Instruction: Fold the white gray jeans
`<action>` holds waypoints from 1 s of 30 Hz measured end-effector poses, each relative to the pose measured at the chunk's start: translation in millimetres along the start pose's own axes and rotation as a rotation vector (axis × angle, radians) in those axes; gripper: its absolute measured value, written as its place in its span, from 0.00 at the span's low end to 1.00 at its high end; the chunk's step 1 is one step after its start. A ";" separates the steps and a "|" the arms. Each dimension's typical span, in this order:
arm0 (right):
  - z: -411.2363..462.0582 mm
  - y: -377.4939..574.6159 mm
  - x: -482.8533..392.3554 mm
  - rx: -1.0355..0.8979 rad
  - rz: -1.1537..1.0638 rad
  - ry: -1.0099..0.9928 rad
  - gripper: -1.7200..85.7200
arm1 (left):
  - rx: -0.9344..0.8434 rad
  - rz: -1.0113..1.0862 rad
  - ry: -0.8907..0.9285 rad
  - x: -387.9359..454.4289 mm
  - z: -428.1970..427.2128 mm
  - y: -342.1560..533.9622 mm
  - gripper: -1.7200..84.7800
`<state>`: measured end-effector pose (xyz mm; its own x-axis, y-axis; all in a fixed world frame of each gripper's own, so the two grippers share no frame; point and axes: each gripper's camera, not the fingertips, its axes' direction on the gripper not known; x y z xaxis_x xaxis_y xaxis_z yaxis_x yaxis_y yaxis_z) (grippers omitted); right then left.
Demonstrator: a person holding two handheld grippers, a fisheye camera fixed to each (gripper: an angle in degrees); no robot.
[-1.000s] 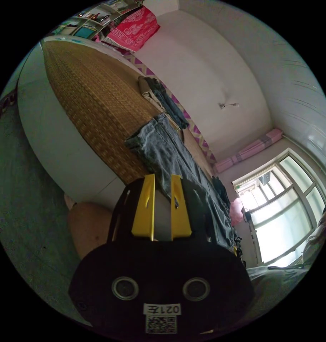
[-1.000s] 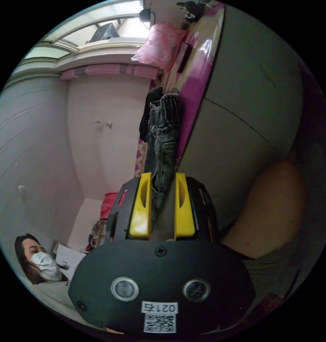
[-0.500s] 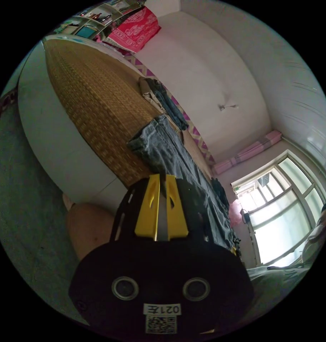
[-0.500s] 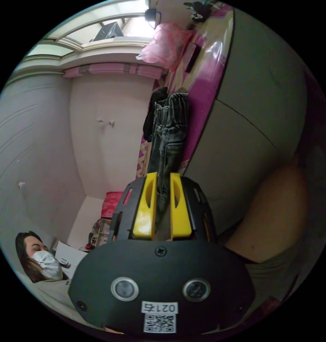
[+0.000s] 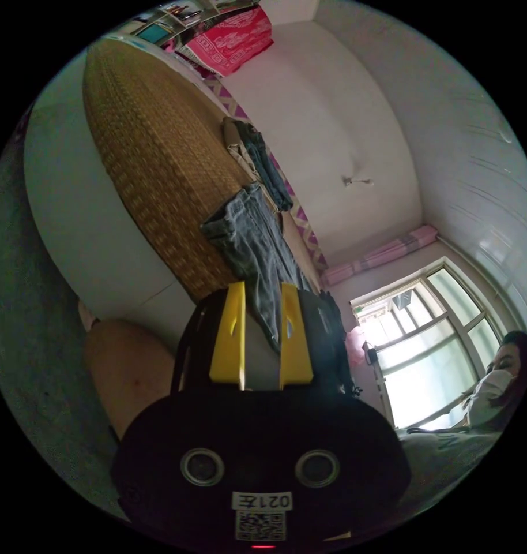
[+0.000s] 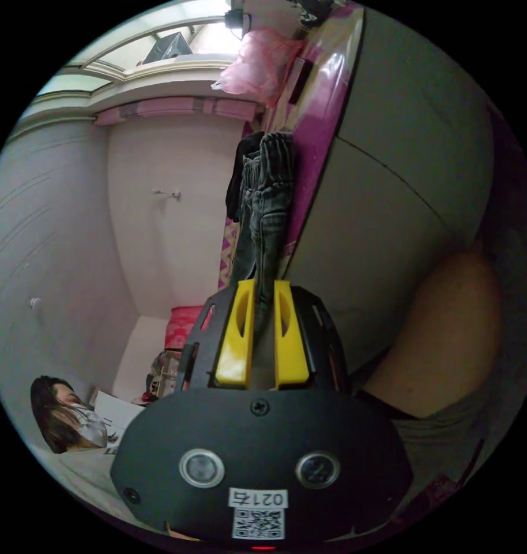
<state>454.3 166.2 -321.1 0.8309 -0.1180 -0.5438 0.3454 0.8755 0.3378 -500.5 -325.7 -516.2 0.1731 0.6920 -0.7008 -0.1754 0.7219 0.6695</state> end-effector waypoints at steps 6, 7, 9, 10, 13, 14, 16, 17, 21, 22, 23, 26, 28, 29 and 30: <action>13.6 -6.7 2.7 -0.019 0.002 -0.033 0.09 | -0.023 -0.016 0.005 -1.8 0.7 -10.6 0.13; 14.6 -8.8 2.2 -0.018 -0.001 -0.036 0.09 | -0.034 -0.021 -0.004 -2.7 0.4 -11.5 0.13; 15.5 -11.8 1.4 -0.019 -0.010 -0.034 0.09 | -0.040 -0.025 -0.013 -4.5 -0.6 -12.3 0.13; 16.2 -13.6 2.2 -0.018 -0.011 -0.035 0.09 | -0.039 -0.028 -0.009 -6.0 -0.2 -13.5 0.12; 19.7 -18.2 8.1 -0.018 0.001 -0.040 0.09 | -0.039 -0.039 -0.003 -8.8 3.2 -19.2 0.12; 20.7 -19.3 9.4 -0.019 0.004 -0.043 0.09 | -0.040 -0.040 -0.004 -9.0 3.8 -20.4 0.12; 24.1 -23.6 12.8 -0.020 0.010 -0.054 0.09 | -0.050 -0.042 -0.009 -9.7 4.4 -24.1 0.12; 24.7 -24.7 13.0 -0.020 0.010 -0.054 0.09 | -0.055 -0.043 -0.007 -10.1 4.3 -24.7 0.12; 29.2 -30.8 16.0 -0.020 0.004 -0.060 0.09 | -0.063 -0.053 0.003 -16.2 4.4 -26.4 0.11; 30.9 -32.3 18.0 -0.019 0.006 -0.062 0.09 | -0.042 -0.054 0.042 -17.7 4.6 -28.3 0.11; 31.9 -33.1 19.2 -0.019 0.008 -0.062 0.09 | -0.030 -0.051 0.068 -17.9 4.7 -29.5 0.11; 37.3 -37.5 23.7 -0.020 0.018 -0.071 0.09 | -0.021 -0.028 0.076 -13.9 8.3 -39.7 0.11; 41.4 -41.0 22.8 -0.022 0.008 -0.066 0.09 | -0.015 -0.025 0.084 -13.1 10.7 -47.9 0.09; 42.4 -41.8 22.4 -0.023 0.004 -0.064 0.09 | -0.017 -0.024 0.082 -12.8 11.6 -50.1 0.09; 44.3 -43.1 22.0 -0.024 -0.001 -0.062 0.08 | -0.017 -0.020 0.075 -11.5 13.0 -54.2 0.07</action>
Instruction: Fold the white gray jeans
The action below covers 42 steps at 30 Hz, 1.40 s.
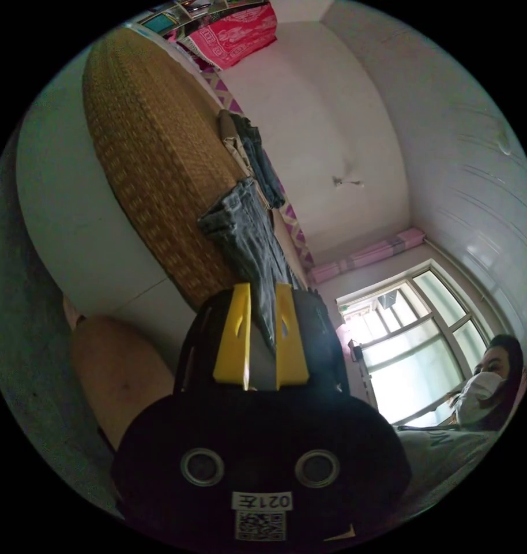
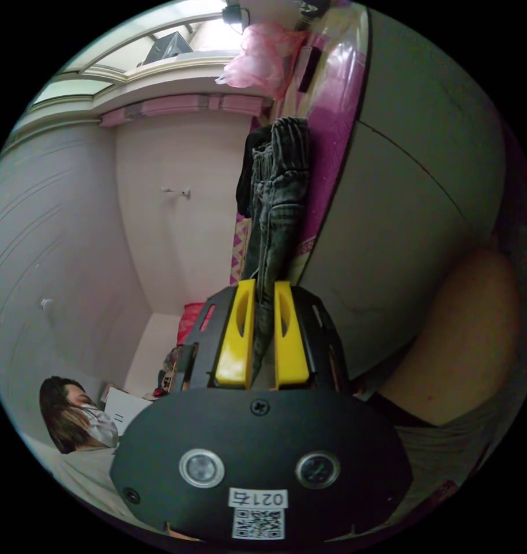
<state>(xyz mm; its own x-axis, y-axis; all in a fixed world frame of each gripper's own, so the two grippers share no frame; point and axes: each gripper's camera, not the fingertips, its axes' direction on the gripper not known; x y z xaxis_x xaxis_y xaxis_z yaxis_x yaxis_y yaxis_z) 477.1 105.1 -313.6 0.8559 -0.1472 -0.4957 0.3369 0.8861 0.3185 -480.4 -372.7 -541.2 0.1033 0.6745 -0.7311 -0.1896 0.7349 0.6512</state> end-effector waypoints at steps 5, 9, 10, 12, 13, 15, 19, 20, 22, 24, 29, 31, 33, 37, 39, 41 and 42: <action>8.7 -3.9 5.9 0.003 0.009 0.008 0.06 | 0.010 -0.020 -0.021 1.8 4.4 -10.1 0.02; 19.1 -8.4 4.6 0.005 -0.004 -0.020 0.04 | 0.004 -0.006 -0.029 12.6 5.9 -20.8 0.01; 22.9 -12.0 -1.5 0.000 -0.026 -0.041 0.03 | -0.007 0.017 -0.034 22.9 6.6 -28.4 0.01; 31.2 -21.2 -17.4 -0.017 -0.072 -0.060 0.03 | -0.026 0.089 -0.053 48.2 8.5 -44.9 0.01; 39.0 -30.1 -32.0 -0.035 -0.113 -0.074 0.03 | -0.042 0.154 -0.079 70.2 11.8 -58.7 0.01; 54.9 -48.0 -59.3 -0.060 -0.179 -0.081 0.03 | -0.074 0.270 -0.141 109.3 22.2 -84.2 0.01; 115.0 -106.3 -124.5 -0.115 -0.322 -0.027 0.03 | -0.166 0.447 -0.199 182.0 76.2 -158.0 0.01; 126.4 -115.7 -131.6 -0.118 -0.332 -0.009 0.03 | -0.185 0.460 -0.215 189.1 88.2 -169.5 0.01; 179.3 -155.2 -149.4 -0.145 -0.347 0.052 0.03 | -0.246 0.459 -0.284 204.6 142.8 -213.7 0.01; 224.2 -185.8 -150.6 -0.170 -0.328 0.093 0.03 | -0.295 0.432 -0.341 204.0 188.8 -243.6 0.01; 336.0 -250.3 -113.0 -0.242 -0.240 0.160 0.03 | -0.426 0.309 -0.508 154.9 294.4 -287.0 0.04; 353.2 -257.8 -101.7 -0.221 -0.219 0.149 0.03 | -0.422 0.284 -0.492 133.3 300.4 -289.6 0.07; 347.4 -256.7 -108.9 -0.193 -0.258 0.095 0.03 | -0.383 0.295 -0.412 127.6 286.9 -290.4 0.08; 330.5 -243.3 -135.5 -0.235 -0.392 0.150 0.02 | -0.294 0.325 -0.374 127.0 238.4 -285.6 0.06; 333.7 -228.8 -149.3 -0.259 -0.492 0.228 0.02 | -0.281 0.355 -0.376 131.9 222.7 -280.4 0.03; 350.5 -209.5 -163.2 -0.297 -0.617 0.362 0.01 | -0.265 0.362 -0.418 137.4 211.4 -274.2 0.02; 367.4 -194.4 -170.0 -0.313 -0.701 0.461 0.01 | -0.248 0.394 -0.444 143.6 206.2 -268.3 0.01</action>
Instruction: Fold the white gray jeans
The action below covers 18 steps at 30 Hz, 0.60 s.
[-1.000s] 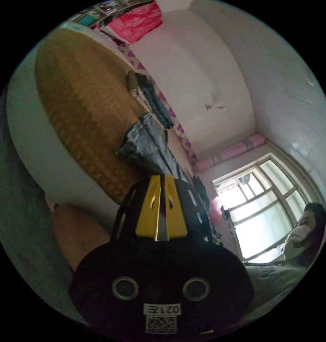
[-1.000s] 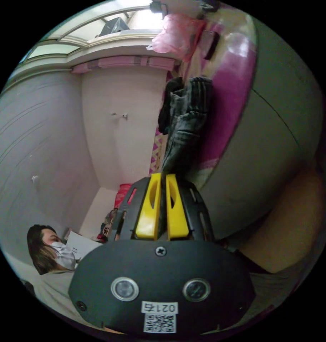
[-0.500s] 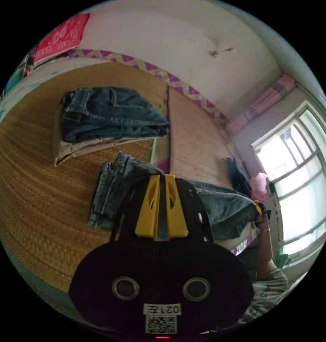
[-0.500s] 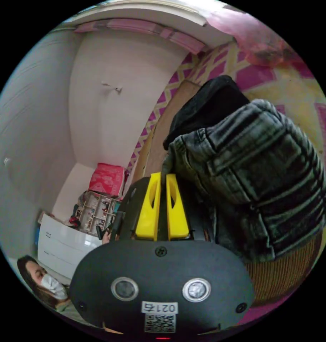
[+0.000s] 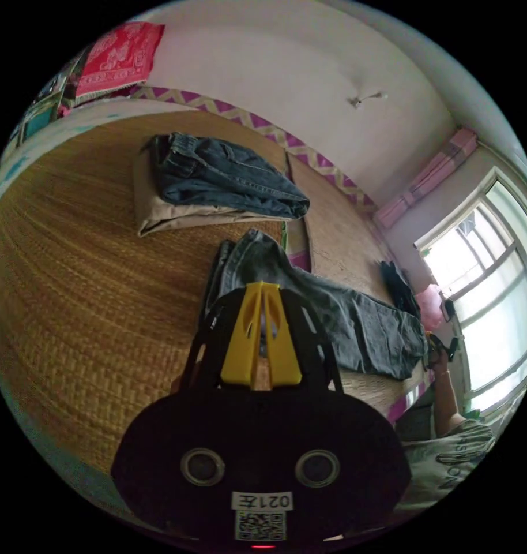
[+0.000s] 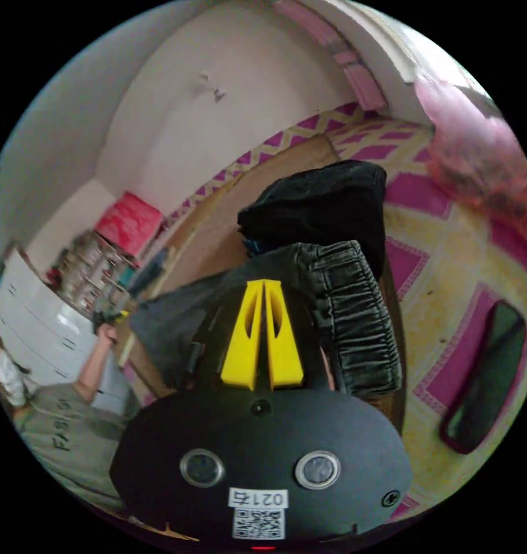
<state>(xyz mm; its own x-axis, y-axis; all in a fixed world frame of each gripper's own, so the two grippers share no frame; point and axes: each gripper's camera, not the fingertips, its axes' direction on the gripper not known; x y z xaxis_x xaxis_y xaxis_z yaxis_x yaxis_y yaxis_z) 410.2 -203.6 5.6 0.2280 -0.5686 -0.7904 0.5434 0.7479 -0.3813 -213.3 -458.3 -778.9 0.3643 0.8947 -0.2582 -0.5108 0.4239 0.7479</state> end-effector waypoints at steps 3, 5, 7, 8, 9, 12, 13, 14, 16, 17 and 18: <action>50.4 2.7 -47.7 -0.095 -0.196 0.253 0.01 | 0.045 0.065 -0.077 18.8 -11.4 13.8 0.01; 85.9 6.2 -72.4 -0.147 -0.303 0.407 0.01 | 0.081 0.055 -0.099 23.6 -16.9 22.9 0.01; 131.1 12.5 -101.4 -0.208 -0.439 0.583 0.01 | 0.088 0.026 -0.153 24.6 -19.6 28.9 0.03; 141.0 13.6 -108.2 -0.224 -0.470 0.622 0.01 | 0.071 0.034 -0.163 25.0 -18.7 28.8 0.04; 157.4 15.7 -121.2 -0.237 -0.519 0.695 0.01 | 0.060 0.029 -0.169 23.9 -18.3 29.1 0.05; 186.9 19.4 -145.2 -0.255 -0.606 0.807 0.01 | 0.051 -0.030 -0.154 16.1 -19.1 27.0 0.05; 191.1 17.8 -149.5 -0.256 -0.600 0.807 0.01 | 0.064 -0.042 -0.129 13.1 -20.7 25.8 0.04; 191.5 16.4 -150.4 -0.254 -0.586 0.795 0.01 | 0.068 -0.044 -0.124 12.1 -21.3 25.0 0.03; 189.7 9.9 -150.5 -0.245 -0.532 0.729 0.01 | 0.080 -0.076 -0.164 8.3 -24.1 22.5 0.02; 189.8 8.6 -150.8 -0.245 -0.523 0.717 0.01 | 0.082 -0.082 -0.165 7.3 -24.9 22.1 0.03; 191.6 6.9 -152.7 -0.246 -0.515 0.706 0.01 | 0.084 -0.095 -0.156 4.8 -26.1 21.1 0.03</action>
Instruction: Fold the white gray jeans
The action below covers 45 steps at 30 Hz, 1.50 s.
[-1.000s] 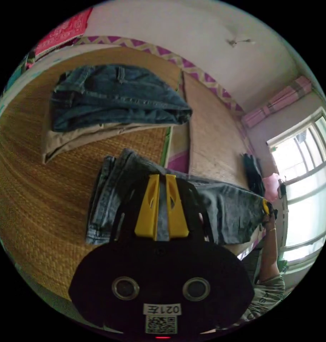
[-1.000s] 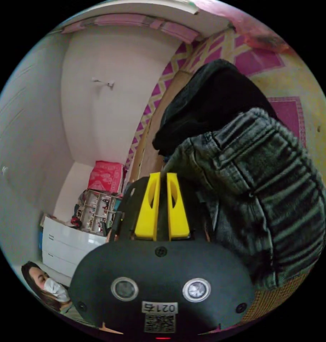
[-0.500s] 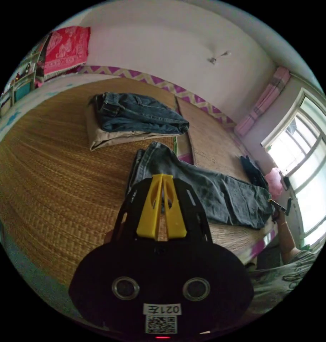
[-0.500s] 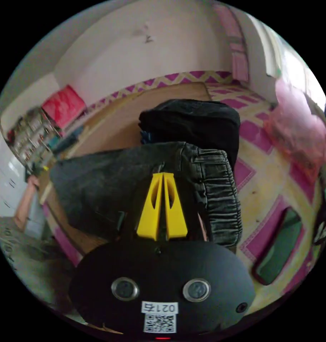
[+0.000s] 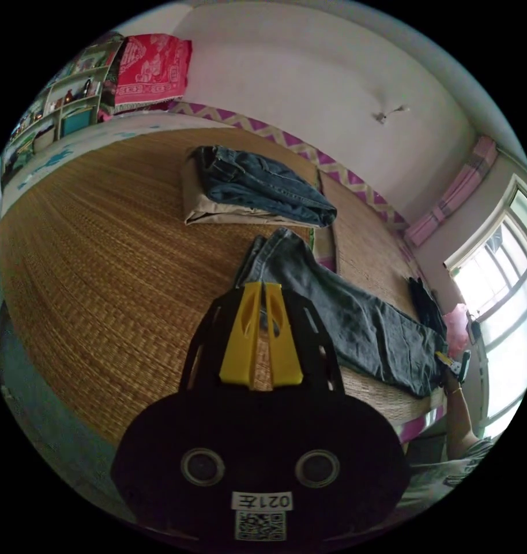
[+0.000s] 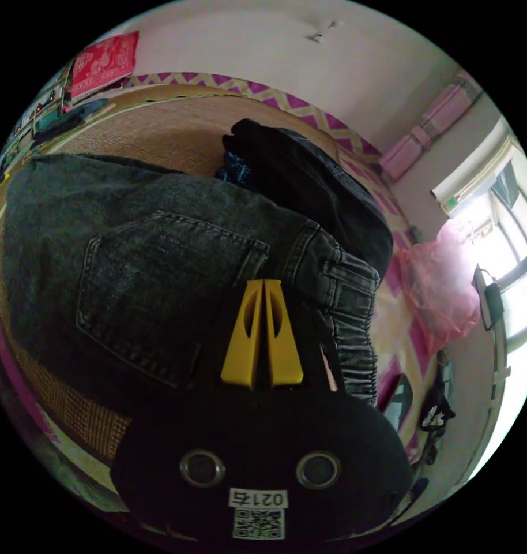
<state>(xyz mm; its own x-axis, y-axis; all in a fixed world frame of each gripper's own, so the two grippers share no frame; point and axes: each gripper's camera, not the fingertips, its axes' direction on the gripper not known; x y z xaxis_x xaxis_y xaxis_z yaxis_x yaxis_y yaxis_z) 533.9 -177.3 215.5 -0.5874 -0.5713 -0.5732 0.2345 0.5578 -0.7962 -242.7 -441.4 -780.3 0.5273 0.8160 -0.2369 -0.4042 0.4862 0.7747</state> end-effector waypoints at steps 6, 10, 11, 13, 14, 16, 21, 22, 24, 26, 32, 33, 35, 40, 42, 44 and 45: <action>0.3 -10.8 -17.6 -0.001 -0.013 0.028 0.01 | -0.078 -0.016 0.048 -3.7 19.7 -20.5 0.10; -0.2 -15.3 -21.3 0.001 -0.007 0.018 0.01 | -0.151 -0.014 -0.014 -3.9 38.5 -33.7 0.02; -0.2 -15.8 -21.8 0.001 -0.007 0.017 0.01 | -0.154 -0.012 -0.016 -3.9 37.8 -34.6 0.02; -0.5 -17.5 -23.6 0.001 -0.007 0.017 0.01 | -0.126 -0.003 0.007 -1.1 20.9 -37.1 0.01; -0.5 -17.8 -24.1 0.001 -0.007 0.018 0.01 | -0.110 0.006 0.014 1.1 13.8 -37.3 0.01; -0.8 -18.8 -26.0 0.001 -0.010 0.023 0.01 | -0.068 0.047 0.018 11.5 -12.9 -37.4 0.01; -1.4 -19.3 -26.6 0.001 -0.012 0.027 0.01 | -0.189 0.031 -0.098 7.8 -1.8 -36.5 0.01; -1.8 -19.1 -25.7 0.001 -0.010 0.025 0.01 | -0.248 0.012 -0.118 0.6 14.0 -35.1 0.01; -2.3 -18.5 -24.9 0.001 -0.011 0.025 0.01 | -0.196 -0.019 -0.073 -6.6 15.7 -32.4 0.01; -2.8 -17.6 -24.3 0.002 -0.012 0.029 0.01 | -0.195 -0.003 -0.065 -6.0 10.5 -33.1 0.01; -4.9 -13.3 -17.7 0.002 -0.011 0.026 0.01 | -0.116 0.006 -0.119 -2.7 -38.1 -16.0 0.08; -5.3 -12.2 -17.0 0.002 -0.013 0.032 0.01 | -0.129 -0.022 -0.030 -5.3 -41.0 -11.6 0.10; -6.1 -10.3 -15.2 0.002 -0.016 0.037 0.01 | -0.150 -0.070 0.058 -6.4 -39.1 -4.5 0.13; -9.1 -3.1 -4.1 0.003 -0.011 0.028 0.01 | -0.209 -0.249 0.128 -13.6 -18.2 9.5 0.19; -10.2 -0.2 -0.9 0.003 -0.012 0.031 0.01 | -0.162 -0.294 0.140 -15.9 -19.8 12.6 0.19; -11.2 2.8 1.5 0.003 -0.017 0.040 0.01 | -0.136 -0.324 0.149 -16.0 -19.6 13.9 0.18; -12.0 5.0 3.3 0.003 -0.019 0.046 0.01 | -0.120 -0.341 0.149 -15.5 -18.4 14.8 0.17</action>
<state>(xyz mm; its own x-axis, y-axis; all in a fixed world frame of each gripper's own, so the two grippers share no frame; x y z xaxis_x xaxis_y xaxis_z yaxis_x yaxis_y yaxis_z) 523.9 -169.1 212.0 -0.6270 -0.5534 -0.5483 0.2252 0.5450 -0.8076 -270.6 -441.1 -775.9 0.5357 0.6337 -0.5581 -0.3143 0.7630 0.5648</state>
